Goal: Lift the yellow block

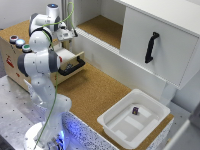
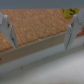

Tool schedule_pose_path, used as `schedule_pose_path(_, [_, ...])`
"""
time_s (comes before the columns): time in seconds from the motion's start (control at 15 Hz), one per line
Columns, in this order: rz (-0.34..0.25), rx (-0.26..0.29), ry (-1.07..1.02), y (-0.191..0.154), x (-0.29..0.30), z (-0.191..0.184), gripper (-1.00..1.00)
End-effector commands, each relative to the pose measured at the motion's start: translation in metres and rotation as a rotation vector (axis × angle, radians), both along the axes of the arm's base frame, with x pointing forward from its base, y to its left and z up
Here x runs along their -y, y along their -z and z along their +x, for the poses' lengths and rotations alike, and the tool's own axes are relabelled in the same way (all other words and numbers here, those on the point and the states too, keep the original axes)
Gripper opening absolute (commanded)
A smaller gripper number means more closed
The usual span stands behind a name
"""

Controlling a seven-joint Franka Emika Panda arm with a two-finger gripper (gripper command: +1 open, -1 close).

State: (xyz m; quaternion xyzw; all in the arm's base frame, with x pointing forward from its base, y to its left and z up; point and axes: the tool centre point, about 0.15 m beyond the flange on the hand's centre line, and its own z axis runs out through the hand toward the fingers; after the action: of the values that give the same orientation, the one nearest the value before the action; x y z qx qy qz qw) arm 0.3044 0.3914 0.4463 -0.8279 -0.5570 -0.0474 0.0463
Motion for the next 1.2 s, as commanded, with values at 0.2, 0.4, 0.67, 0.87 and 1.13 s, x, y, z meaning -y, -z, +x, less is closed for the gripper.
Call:
schedule_pose_path(0.2, [-0.177, -0.052, 0.105, -0.035, -0.065, 0.02, 1.0])
schedule_pose_path(0.4, [-0.179, -0.05, 0.124, -0.044, -0.068, 0.048, 1.0])
schedule_pose_path(0.67, [-0.17, -0.053, 0.099, -0.046, -0.071, 0.079, 1.0])
schedule_pose_path(0.87, [-0.164, -0.043, 0.004, -0.04, -0.071, 0.097, 1.0])
schedule_pose_path(1.13, [-0.233, -0.062, -0.16, -0.026, -0.081, 0.125, 1.0])
